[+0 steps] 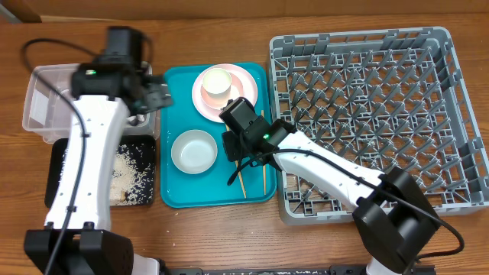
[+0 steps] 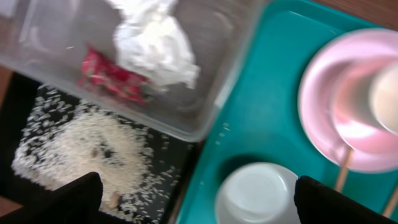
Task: Sort waste into correct bins and load items into the dishwasher
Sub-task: 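Reach the right gripper to a chopstick on the teal tray and grasp it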
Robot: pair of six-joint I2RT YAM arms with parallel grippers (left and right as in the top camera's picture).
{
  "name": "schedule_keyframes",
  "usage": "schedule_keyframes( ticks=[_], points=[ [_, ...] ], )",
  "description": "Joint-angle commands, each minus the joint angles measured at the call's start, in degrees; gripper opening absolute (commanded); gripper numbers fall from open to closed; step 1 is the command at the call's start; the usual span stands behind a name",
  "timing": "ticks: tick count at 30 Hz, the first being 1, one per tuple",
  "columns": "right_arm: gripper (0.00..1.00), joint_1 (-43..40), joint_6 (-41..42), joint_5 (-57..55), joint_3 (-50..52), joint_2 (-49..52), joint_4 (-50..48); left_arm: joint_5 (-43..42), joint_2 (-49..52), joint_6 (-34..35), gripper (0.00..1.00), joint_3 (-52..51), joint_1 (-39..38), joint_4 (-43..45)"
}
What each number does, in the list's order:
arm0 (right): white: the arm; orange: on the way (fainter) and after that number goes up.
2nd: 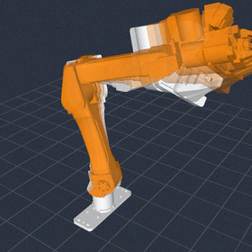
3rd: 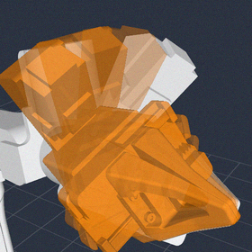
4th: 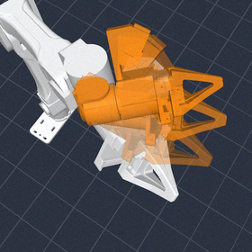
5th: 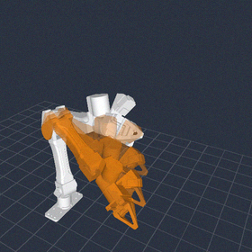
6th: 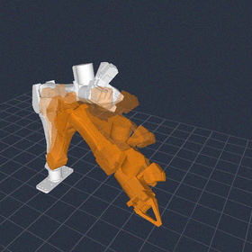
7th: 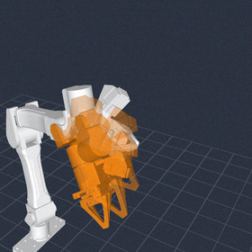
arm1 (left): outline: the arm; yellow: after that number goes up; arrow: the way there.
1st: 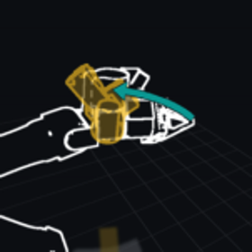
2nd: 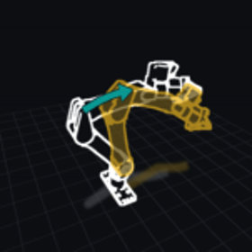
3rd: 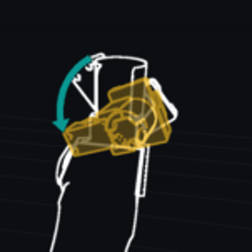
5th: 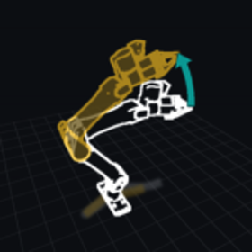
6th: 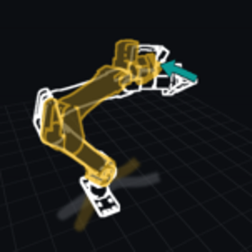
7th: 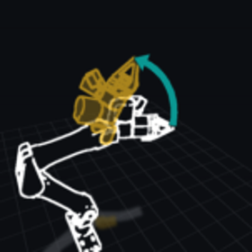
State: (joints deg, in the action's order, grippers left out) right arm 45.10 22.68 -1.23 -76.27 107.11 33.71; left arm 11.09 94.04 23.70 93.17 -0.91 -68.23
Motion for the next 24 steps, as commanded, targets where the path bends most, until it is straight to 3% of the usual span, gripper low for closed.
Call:
schedule_keyframes(
  ticks=[1, 7, 18, 24],
  points=[
    [0.44, 0.26, 0.26, 0.44, 0.15, 1.70, -1.01, 0.13, 0.13, 2.27, 1.00, 1.29, 6.29, -0.63],
    [0.44, 0.31, 0.26, 0.44, 0.15, 4.87, -1.62, -5.92, 0.15, 2.27, 1.00, 1.29, 12.24, -0.46],
    [0.38, 0.31, 0.22, 0.44, 0.15, 8.96, -5.20, -6.47, 0.15, 2.25, 1.00, 1.29, 12.57, 0.39],
    [0.27, 0.31, 0.22, 0.44, 0.15, 10.47, -5.35, -6.47, 0.15, 2.25, 1.00, 1.29, 12.57, 0.39]
  ],
)
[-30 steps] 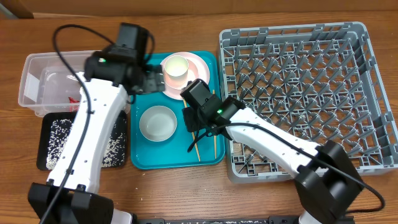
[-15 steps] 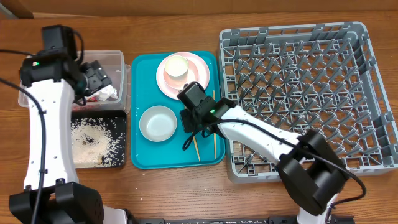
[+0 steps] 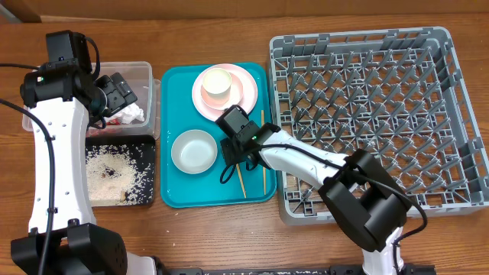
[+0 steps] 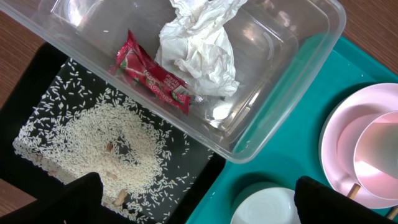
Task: Sort waste into correct bins and load items into the dishwasher
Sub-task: 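Reach the right gripper to a chopstick on the teal tray and grasp it, then carry the chopstick right and drop it into the dish rack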
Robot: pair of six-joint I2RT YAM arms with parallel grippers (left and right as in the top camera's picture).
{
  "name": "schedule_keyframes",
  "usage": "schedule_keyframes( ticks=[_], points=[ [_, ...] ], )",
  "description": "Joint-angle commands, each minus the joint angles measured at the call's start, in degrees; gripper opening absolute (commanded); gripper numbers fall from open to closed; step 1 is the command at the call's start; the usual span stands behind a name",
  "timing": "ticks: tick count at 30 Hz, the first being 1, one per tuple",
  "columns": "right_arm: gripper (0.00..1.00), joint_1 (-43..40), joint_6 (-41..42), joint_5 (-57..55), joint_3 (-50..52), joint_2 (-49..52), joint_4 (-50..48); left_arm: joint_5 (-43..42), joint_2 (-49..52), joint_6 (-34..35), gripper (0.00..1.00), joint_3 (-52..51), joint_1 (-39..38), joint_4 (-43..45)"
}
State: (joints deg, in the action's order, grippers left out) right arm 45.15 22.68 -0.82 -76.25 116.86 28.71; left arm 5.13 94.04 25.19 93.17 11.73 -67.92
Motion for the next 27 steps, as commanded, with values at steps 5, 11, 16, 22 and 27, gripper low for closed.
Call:
schedule_keyframes(
  ticks=[5, 11, 16, 22, 27],
  points=[
    [0.07, 0.26, 0.26, 0.11, 0.07, 0.70, -0.35, -0.50, 0.15, 0.76, 1.00, 1.29, -0.07, 0.09],
    [0.04, 0.11, 0.24, 1.60, -2.05, -1.62, 1.05, -0.50, 0.15, 0.76, 1.00, 1.29, -0.07, 0.09],
    [0.04, -0.07, -0.24, 0.61, -5.75, -8.46, 5.57, -0.50, 0.15, 0.76, 1.00, 1.29, -0.07, 0.07],
    [0.04, -2.67, -4.26, -9.14, -7.23, -19.71, 13.81, -0.50, 0.15, 0.76, 1.00, 1.29, -0.07, 0.09],
    [0.04, -6.32, -5.20, -17.29, -7.23, -24.35, 22.82, -0.50, 0.15, 0.76, 1.00, 1.29, -0.07, 0.07]
  ],
)
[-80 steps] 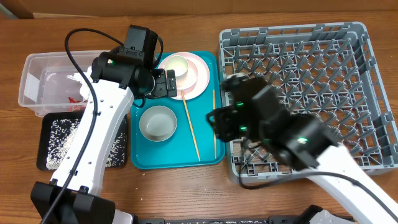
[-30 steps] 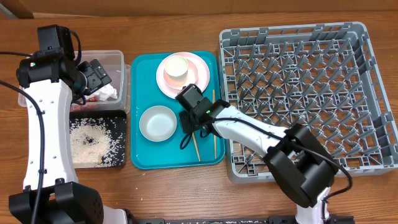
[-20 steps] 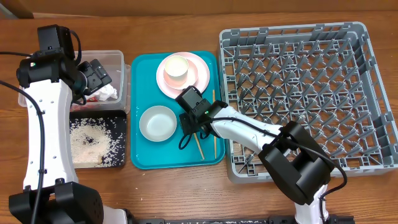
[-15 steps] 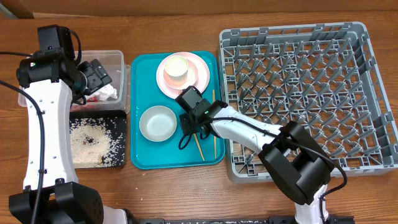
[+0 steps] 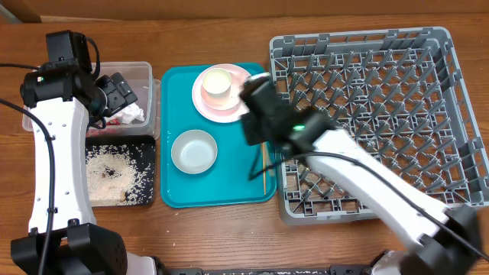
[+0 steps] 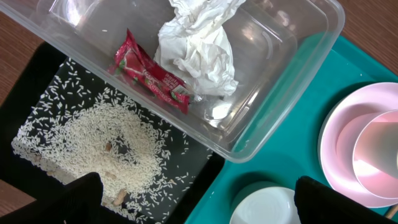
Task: Sort waste into correct bins and load items into the dishwasher
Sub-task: 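Carry the chopstick right and drop it into the dish rack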
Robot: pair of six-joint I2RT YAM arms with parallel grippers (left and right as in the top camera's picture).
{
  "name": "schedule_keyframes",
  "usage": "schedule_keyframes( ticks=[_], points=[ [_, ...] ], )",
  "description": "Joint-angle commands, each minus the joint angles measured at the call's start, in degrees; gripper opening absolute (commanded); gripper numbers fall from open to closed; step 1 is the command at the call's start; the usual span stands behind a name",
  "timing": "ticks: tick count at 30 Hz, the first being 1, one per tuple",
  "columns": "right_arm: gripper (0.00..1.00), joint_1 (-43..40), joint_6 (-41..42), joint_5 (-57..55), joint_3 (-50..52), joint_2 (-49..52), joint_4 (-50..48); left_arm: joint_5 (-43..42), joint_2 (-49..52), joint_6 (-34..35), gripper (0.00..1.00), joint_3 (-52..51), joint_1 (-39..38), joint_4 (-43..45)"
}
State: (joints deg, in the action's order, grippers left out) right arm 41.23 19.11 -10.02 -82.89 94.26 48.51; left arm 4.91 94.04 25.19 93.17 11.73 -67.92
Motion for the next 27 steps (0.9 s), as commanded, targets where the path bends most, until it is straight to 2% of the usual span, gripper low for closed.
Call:
schedule_keyframes(
  ticks=[1, 5, 14, 24, 27],
  points=[
    [0.04, -3.30, -2.25, -8.92, -0.59, -1.90, 4.74, -0.28, 0.15, 0.76, 1.00, 1.29, -0.07, 0.09],
    [0.04, -6.97, -4.55, -8.76, 0.26, -1.77, 8.70, -0.28, 0.15, 0.76, 1.00, 1.29, -0.07, 0.09],
    [0.04, -12.81, -4.37, -7.93, 2.32, -0.59, 8.98, -0.28, 0.15, 0.76, 1.00, 1.29, -0.07, 0.09],
    [0.05, -14.01, -4.42, -7.96, 2.34, -0.57, 9.27, -0.28, 0.15, 0.76, 1.00, 1.29, -0.07, 0.09],
    [0.12, -14.03, -4.44, -7.96, 2.34, -0.59, 9.27, -0.28, 0.15, 0.76, 1.00, 1.29, -0.07, 0.09]
  ],
)
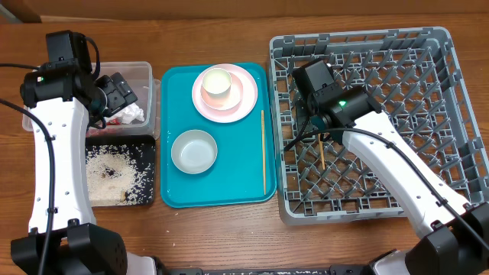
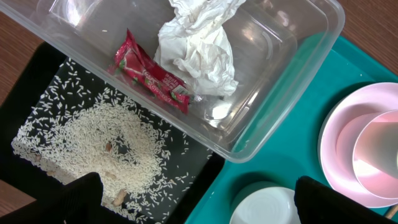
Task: Sort waste into correct bins and load items into the dishwasher
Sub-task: 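Carry the chopstick right and drop it into the dish rack, then reach the right gripper back to the second chopstick and grasp it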
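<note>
My right gripper (image 1: pixel 315 128) hangs over the left part of the grey dish rack (image 1: pixel 428 153), shut on a wooden chopstick (image 1: pixel 321 154) that points down into the grid. Its fingers are mostly hidden under the wrist. A second chopstick (image 1: pixel 263 153) lies on the teal tray (image 1: pixel 172 191) beside a white bowl (image 1: pixel 194 150) and a pink plate (image 1: pixel 244 99) with a cup (image 1: pixel 216 82) on it. My left gripper (image 2: pixel 199 208) is open and empty, above the clear bin (image 2: pixel 280 112), which holds a red wrapper (image 2: pixel 152 78) and a crumpled tissue (image 2: pixel 199 56).
A black tray of spilled rice (image 2: pixel 93 143) sits in front of the clear bin, left of the teal tray. The rack fills the right half of the wooden table (image 1: pixel 229 229).
My right gripper has gone from the tray's right edge to over the rack's left part, and the chopstick has moved with it. The left arm is unchanged.
At first my left gripper was open near the clear bin's right corner and my right gripper was down at two chopsticks on the tray. The left arm then stood further left and stayed. The right gripper came up with one chopstick, now over the rack.
</note>
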Robot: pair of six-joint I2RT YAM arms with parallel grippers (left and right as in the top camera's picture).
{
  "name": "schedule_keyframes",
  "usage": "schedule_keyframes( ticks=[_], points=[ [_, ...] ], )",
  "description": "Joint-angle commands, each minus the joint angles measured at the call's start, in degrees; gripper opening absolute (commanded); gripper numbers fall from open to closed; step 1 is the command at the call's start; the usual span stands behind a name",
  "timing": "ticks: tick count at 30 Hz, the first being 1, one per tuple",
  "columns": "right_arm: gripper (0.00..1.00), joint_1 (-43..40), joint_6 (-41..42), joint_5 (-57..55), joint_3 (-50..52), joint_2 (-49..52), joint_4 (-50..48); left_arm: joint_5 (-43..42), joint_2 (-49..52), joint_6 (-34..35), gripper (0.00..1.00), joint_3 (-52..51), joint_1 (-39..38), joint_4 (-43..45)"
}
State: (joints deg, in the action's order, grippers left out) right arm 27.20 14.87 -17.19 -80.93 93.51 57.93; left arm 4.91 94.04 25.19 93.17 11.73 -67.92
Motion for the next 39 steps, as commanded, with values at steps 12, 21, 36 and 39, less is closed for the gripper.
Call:
schedule_keyframes(
  ticks=[12, 21, 36, 39],
  points=[
    [0.17, -0.28, -0.35, -0.79, 2.95, 0.17, -2.01, -0.28, 0.15, 0.76, 1.00, 1.29, -0.07, 0.07],
    [0.19, -0.26, 0.11, 17.81, 4.04, 0.20, -7.98, -0.28, 0.15, 0.76, 1.00, 1.29, -0.07, 0.09],
    [0.19, 2.89, 11.50, 22.38, 4.04, 0.33, -12.15, -0.28, 0.15, 0.76, 1.00, 1.29, -0.07, 0.09],
    [0.19, 6.03, 15.15, 20.04, 4.04, 0.59, -14.32, -0.28, 0.15, 0.76, 1.00, 1.29, -0.07, 0.09]
  ],
)
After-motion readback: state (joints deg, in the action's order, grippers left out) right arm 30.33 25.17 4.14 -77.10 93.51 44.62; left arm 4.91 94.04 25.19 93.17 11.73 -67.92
